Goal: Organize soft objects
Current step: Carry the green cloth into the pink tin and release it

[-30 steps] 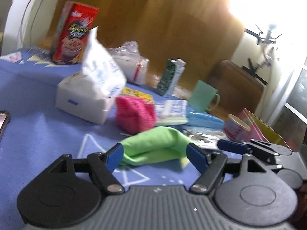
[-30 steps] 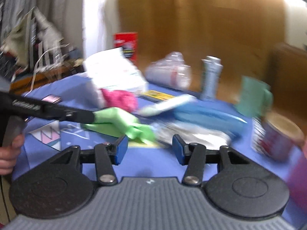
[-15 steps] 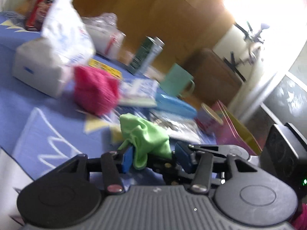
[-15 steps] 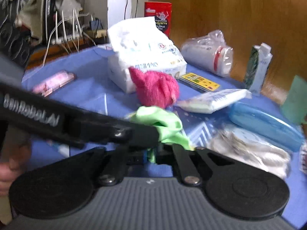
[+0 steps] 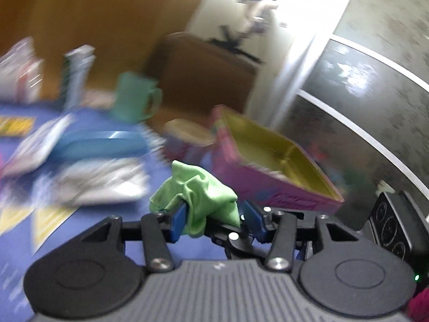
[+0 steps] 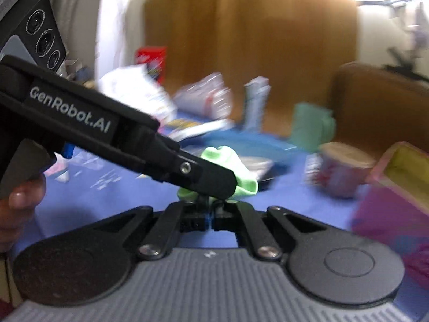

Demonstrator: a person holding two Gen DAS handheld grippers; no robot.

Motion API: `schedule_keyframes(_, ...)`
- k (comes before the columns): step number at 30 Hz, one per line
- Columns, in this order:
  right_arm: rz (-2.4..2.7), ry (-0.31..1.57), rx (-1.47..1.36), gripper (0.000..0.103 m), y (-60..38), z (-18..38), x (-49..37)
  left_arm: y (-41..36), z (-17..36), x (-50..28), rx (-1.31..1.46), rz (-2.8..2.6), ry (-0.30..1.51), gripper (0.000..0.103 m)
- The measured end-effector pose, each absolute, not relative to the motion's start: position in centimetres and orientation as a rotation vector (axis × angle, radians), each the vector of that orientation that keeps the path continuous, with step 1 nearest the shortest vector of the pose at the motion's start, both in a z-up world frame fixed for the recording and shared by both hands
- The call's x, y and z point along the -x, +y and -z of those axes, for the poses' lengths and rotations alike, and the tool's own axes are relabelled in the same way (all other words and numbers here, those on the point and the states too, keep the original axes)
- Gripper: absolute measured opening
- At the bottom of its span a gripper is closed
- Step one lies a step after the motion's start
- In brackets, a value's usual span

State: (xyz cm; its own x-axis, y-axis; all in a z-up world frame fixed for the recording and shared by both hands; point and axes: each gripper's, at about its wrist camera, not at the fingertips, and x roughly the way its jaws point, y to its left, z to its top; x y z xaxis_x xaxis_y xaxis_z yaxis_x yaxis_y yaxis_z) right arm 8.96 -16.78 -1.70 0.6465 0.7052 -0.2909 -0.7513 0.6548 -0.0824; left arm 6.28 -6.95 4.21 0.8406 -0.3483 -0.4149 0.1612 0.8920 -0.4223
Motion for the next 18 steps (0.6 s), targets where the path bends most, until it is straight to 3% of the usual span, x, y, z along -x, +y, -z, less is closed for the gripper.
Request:
schedule_keyframes(12,-0.453,0.149,0.045,0.004,-28.3,-0.4,-14.4,-19.8,-7.6,-17.4,0.229,0.458,0.496,0.047)
schedule_keyframes(16,-0.329,0.174,0.049,0.007,-30.6,0.3,-16.3,-22.3,-7.1,-19.6,0.197,0.423,0.523,0.054)
schedule_keyframes(17,-0.288,0.186,0.061,0.010,-31.2,0.6,-16.7,-22.5,-6.9,-19.9,0.196,0.412,0.530,0.055)
schedule_keyframes(18,-0.240,0.199,0.071,0.027,-31.7,0.9,-17.2,-22.5,-6.8,-20.0,0.200,0.406,0.534,0.056)
